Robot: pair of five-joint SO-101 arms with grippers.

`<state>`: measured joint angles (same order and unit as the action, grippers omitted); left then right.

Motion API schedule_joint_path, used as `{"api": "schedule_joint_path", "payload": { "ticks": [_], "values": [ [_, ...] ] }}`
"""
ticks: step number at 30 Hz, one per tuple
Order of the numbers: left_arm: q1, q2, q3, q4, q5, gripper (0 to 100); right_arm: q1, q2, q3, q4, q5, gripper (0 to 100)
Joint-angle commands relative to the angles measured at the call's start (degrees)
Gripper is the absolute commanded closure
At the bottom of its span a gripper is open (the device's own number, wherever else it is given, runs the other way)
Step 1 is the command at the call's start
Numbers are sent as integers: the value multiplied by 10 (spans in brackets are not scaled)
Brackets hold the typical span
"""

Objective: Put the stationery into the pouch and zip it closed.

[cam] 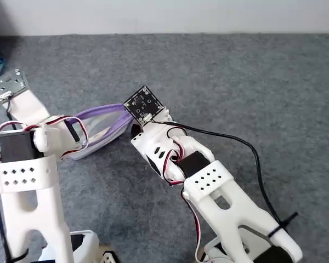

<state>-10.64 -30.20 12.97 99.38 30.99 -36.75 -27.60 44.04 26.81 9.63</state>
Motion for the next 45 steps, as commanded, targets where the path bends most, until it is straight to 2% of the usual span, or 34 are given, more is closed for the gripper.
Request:
{"api": "schedule_joint_path", "payload": {
  "ticks": [1, 4, 12, 16, 21, 23, 27, 31, 36, 40, 45],
  "values": [
    [6, 16, -2, 5, 6, 988, -1, -29, -10, -6, 6, 871],
    [6, 16, -2, 5, 6, 988, -1, -29, -10, -41, 7, 989],
    [5, 16, -2, 5, 6, 988, 6, -32, -9, -68, 50, 990],
    [4, 15, 2, 3, 5, 988, 14, -80, -9, 2, 47, 990],
    [4, 17, 0, -7, -6, 979, 15, -201, -9, 148, 47, 991],
    [6, 17, 0, -18, -21, 933, 14, -255, -9, 202, 47, 991],
    [8, 17, -8, -55, -23, 748, -1, -343, -9, 300, 47, 991],
    [68, 20, -25, -110, -25, 624, -15, -400, -9, 374, 47, 991],
    [196, 116, -81, -138, -25, 609, -14, -434, -8, 433, 46, 991],
    [279, 233, -197, -84, -25, 607, -13, -448, -7, 470, 12, 991],
    [311, 359, -389, 14, -25, 607, -7, -459, -6, 500, -26, 991]
  ]
}}
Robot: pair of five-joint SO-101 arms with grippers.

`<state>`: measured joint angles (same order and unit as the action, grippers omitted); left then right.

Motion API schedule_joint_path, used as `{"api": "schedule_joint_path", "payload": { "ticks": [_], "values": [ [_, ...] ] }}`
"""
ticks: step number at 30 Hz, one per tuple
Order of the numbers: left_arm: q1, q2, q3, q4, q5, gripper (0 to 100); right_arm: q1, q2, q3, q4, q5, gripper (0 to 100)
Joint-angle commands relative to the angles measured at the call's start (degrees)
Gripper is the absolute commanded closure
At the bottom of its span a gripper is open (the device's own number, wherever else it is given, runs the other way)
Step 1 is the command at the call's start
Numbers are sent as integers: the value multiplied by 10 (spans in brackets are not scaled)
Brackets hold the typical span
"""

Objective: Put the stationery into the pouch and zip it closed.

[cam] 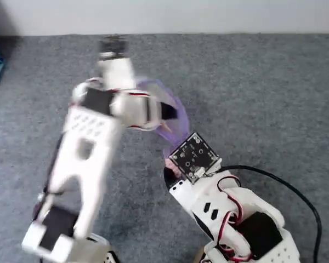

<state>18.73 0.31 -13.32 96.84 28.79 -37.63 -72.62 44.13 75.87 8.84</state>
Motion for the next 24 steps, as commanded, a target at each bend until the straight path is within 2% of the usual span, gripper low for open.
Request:
{"api": "schedule_joint_path", "payload": {
  "ticks": [1, 8, 14, 24],
  "values": [
    [18, 68, -153, 38, -4, 607, 11, -11, -7, 7, -18, 991],
    [14, 68, -222, 37, -35, 607, 113, -13, -10, 3, -15, 991],
    [31, 54, -228, 38, -54, 607, 120, -13, -10, -7, -14, 991],
    [29, -74, -223, 37, -56, 607, 120, -8, -10, -10, -14, 991]
  ]
}}
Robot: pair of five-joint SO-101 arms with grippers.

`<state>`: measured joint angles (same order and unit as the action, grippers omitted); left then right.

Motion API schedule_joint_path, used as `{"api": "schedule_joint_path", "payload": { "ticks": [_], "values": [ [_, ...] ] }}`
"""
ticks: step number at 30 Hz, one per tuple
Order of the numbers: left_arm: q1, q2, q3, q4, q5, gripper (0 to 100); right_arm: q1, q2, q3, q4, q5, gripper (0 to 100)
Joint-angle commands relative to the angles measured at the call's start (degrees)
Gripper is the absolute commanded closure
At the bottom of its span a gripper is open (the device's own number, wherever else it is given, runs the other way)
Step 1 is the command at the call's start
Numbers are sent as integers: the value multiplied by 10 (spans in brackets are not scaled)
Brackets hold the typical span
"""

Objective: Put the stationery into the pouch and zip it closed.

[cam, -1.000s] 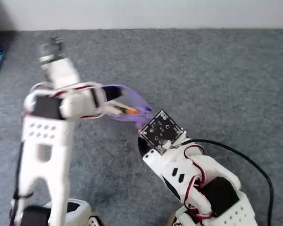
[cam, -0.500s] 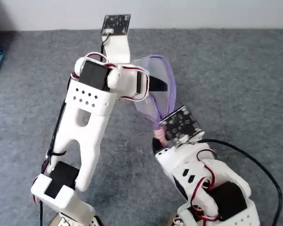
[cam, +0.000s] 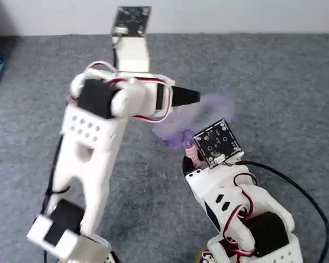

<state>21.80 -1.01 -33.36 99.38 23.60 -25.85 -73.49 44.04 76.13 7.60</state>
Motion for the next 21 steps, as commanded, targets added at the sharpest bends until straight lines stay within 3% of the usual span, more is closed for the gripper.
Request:
{"api": "schedule_joint_path", "payload": {
  "ticks": [1, 7, 14, 18, 21],
  "values": [
    [-2, -73, -22, 11, -4, 607, 2, 0, -9, -13, -2, 991],
    [-2, -135, 14, 12, -31, 607, 11, 1, -8, -44, 6, 991],
    [-3, -263, 210, 10, -120, 607, 119, 1, -8, -123, 91, 991],
    [-18, -326, 320, 4, -160, 607, 130, 1, -8, -123, 106, 991],
    [-26, -367, 408, -56, -173, 607, 129, 1, -6, -125, 104, 991]
  ]
}}
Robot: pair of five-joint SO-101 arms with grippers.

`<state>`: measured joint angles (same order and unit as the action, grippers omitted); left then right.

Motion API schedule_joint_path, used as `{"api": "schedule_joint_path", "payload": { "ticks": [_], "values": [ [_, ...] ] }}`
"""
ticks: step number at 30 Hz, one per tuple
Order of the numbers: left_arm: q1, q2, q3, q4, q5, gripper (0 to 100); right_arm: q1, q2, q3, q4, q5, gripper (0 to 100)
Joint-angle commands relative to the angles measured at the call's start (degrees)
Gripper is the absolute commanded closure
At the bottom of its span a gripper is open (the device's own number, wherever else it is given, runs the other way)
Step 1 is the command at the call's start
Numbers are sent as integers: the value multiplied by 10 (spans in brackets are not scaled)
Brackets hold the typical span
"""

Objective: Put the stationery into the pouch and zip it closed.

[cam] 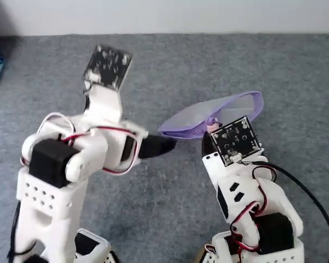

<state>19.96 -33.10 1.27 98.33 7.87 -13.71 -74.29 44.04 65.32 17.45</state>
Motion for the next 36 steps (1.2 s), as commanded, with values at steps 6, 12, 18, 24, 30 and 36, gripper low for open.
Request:
{"api": "schedule_joint_path", "payload": {
  "ticks": [6, 12, 18, 24, 30, 36],
  "values": [
    [17, -97, 247, -285, -20, 607, 7, 9, -5, -12, 7, 991],
    [73, -114, 408, -500, -80, 607, 7, 10, -5, -12, 9, 991],
    [78, -112, 448, -607, -95, 607, 7, 10, -5, -12, 20, 991],
    [107, -112, 449, -648, -95, 608, 7, 10, -5, -13, 33, 991],
    [161, -82, 459, -651, -94, 610, 7, 9, -8, -15, 33, 991],
    [154, -21, 456, -709, -69, 611, 7, 5, -9, -15, 33, 991]
  ]
}}
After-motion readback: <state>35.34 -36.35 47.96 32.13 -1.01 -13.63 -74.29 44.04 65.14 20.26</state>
